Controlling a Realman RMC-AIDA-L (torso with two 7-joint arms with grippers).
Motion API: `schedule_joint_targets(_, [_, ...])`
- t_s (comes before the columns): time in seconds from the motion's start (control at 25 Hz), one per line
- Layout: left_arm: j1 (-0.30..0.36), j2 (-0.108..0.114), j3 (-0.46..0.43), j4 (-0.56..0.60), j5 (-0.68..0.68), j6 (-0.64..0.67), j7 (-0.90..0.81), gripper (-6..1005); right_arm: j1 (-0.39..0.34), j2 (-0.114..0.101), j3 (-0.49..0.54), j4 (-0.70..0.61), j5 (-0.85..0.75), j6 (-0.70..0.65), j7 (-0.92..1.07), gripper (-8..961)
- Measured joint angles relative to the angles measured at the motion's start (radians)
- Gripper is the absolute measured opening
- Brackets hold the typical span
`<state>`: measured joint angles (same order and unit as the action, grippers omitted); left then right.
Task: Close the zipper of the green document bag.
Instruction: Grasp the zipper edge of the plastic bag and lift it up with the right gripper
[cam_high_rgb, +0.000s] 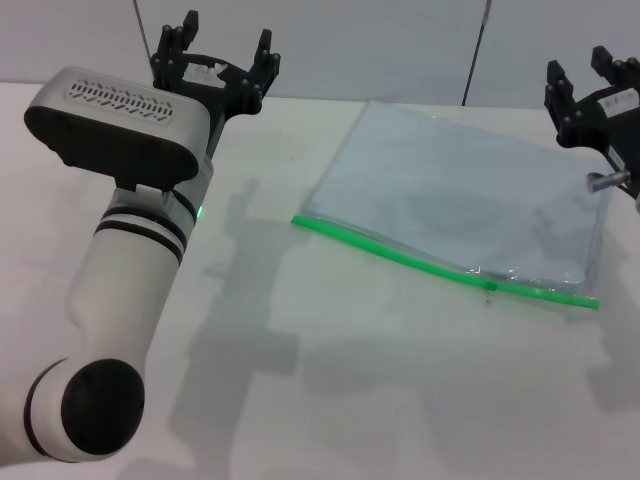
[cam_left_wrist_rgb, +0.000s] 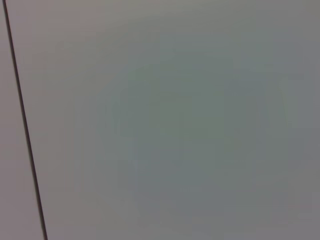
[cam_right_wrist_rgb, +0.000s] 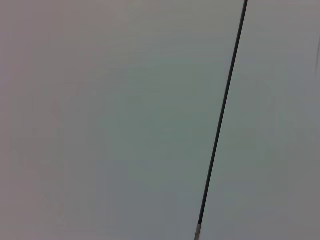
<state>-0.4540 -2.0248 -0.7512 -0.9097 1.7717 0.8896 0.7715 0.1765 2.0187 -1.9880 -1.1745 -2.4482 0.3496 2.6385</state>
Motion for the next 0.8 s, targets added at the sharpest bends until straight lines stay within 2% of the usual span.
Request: schedule_joint_targets(0.8, [-0.003,-0.002,0.003,0.014,0.0,-0.002,-0.002,816,0.012,-0.004,-0.01,0.001,0.0,-0.033,0.0,487])
